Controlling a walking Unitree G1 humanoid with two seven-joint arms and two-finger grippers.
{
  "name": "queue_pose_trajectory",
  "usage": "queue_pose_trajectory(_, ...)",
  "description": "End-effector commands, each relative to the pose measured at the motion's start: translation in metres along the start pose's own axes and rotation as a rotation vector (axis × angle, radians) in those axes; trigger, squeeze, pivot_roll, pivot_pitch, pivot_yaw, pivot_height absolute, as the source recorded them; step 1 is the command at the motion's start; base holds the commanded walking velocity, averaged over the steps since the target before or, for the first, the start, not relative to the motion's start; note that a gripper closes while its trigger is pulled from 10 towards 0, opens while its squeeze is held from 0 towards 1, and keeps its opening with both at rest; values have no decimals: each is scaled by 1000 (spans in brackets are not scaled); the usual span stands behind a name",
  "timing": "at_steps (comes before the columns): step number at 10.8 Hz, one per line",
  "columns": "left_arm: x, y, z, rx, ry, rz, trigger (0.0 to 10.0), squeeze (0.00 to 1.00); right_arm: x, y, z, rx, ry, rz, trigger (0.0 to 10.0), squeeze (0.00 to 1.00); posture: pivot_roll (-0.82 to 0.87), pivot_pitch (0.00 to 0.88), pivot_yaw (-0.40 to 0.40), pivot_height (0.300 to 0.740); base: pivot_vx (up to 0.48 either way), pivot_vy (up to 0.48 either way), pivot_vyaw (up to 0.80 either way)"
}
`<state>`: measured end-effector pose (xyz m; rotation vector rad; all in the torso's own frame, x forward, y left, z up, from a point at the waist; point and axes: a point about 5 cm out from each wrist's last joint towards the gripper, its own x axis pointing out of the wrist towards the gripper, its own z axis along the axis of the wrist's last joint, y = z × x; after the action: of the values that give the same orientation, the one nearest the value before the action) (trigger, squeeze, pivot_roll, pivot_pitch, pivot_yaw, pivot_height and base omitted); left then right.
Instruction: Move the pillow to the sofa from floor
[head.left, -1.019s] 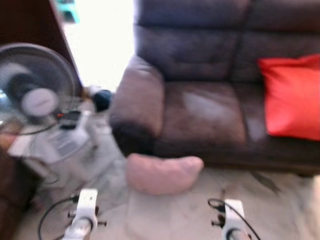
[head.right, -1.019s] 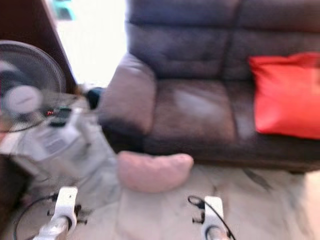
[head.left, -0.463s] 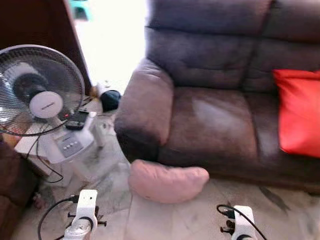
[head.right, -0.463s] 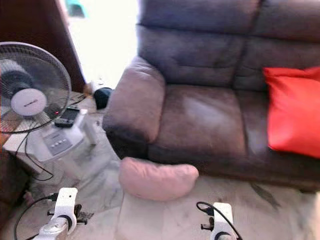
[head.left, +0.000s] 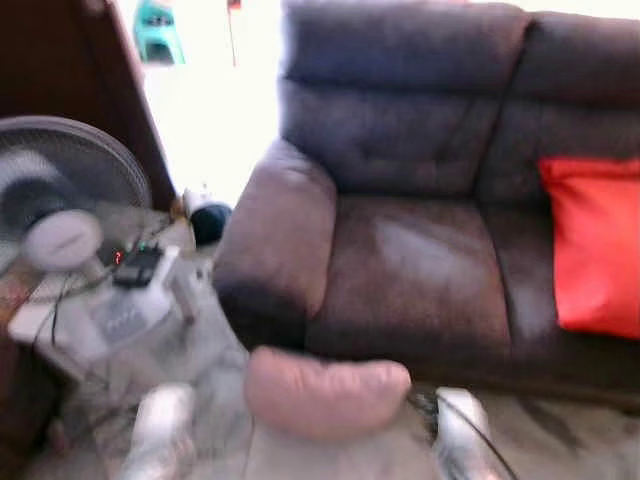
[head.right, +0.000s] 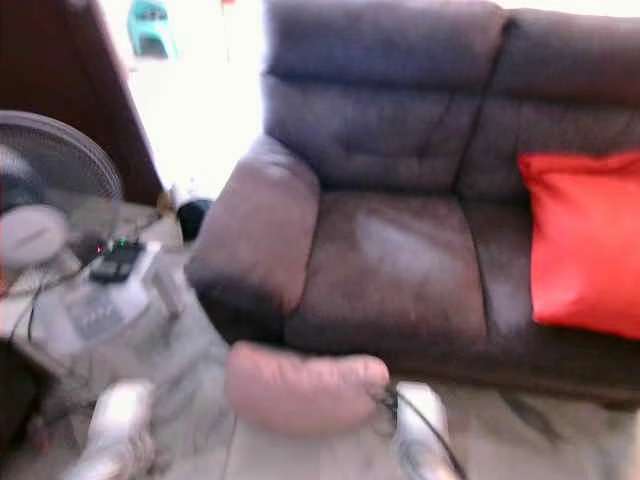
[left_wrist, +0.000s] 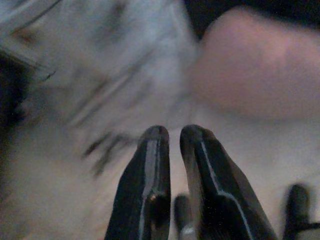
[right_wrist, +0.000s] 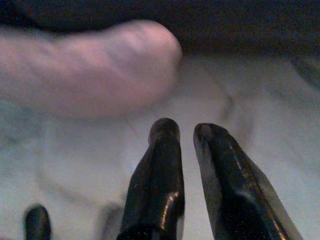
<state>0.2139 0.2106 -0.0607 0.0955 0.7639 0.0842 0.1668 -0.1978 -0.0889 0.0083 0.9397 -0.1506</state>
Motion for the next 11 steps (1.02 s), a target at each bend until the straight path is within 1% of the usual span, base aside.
queue_pose_trajectory(1, -4, 16, -10, -2, 31, 41, 10000, 0, 2, 6, 9, 0, -20, 10, 10000, 0, 41, 19, -40, 740, 311, 0, 0)
queue_pose_trajectory(2, -4, 16, -10, -1, 32, 42, 10000, 0, 2, 6, 9, -5, -18, 9, 10000, 0, 42, 22, -40, 740, 311, 0, 0)
queue_pose_trajectory(4, -3, 17, -9, 0, 32, 42, 10000, 0, -2, -20, -2, 1, 3, -18, 10000, 0, 40, 39, -42, 740, 311, 0, 0)
queue_pose_trajectory(5, -3, 18, -9, -1, 32, 43, 10000, 0, -2, -24, -3, 7, 6, -37, 10000, 0, 38, 41, -42, 740, 307, 0, 0)
queue_pose_trajectory(7, -3, 18, -9, 2, 33, 44, 10000, 0, -3, -26, -4, 16, 7, -34, 10000, 0, 34, 47, -41, 740, 276, 0, 0)
queue_pose_trajectory(10, -3, 18, -7, -16, 22, 45, 10000, 0, -3, -24, -7, 14, 9, -24, 10000, 0, 38, 56, -44, 740, 0, 0, 0)
queue_pose_trajectory(11, -3, 19, -6, -12, 17, 49, 10000, 0, -4, -19, -9, 8, 4, -19, 10000, 0, 40, 60, -45, 740, 0, 0, 0)
